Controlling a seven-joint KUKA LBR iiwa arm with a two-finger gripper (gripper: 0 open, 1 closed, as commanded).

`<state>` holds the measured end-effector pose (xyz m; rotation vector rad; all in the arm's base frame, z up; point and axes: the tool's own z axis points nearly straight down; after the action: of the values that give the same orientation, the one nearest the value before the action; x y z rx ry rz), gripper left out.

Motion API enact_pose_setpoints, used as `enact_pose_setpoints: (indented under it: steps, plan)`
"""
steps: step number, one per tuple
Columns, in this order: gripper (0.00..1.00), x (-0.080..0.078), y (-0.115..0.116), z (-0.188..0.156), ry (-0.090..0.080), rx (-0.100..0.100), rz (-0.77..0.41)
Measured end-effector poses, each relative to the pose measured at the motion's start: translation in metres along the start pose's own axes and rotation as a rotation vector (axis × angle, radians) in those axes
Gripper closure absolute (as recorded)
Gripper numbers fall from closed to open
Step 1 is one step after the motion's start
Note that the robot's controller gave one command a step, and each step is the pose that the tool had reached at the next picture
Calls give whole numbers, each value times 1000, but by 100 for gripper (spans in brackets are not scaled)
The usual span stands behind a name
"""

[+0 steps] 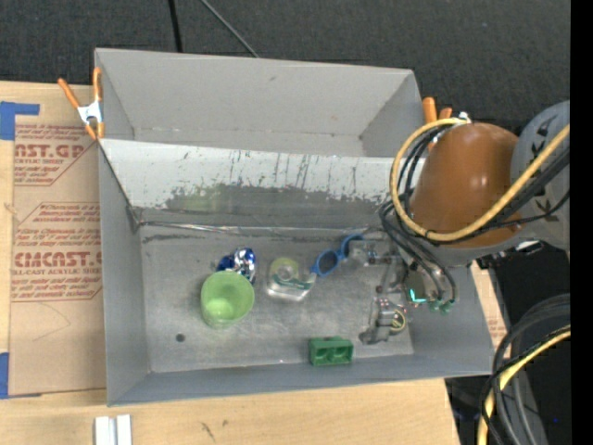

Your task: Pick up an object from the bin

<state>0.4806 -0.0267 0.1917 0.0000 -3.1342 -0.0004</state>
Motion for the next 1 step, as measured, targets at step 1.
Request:
enact_pose_setpoints:
  steps: [1]
  plan:
    - [0, -25, -102, 79, -4, 1, -84]
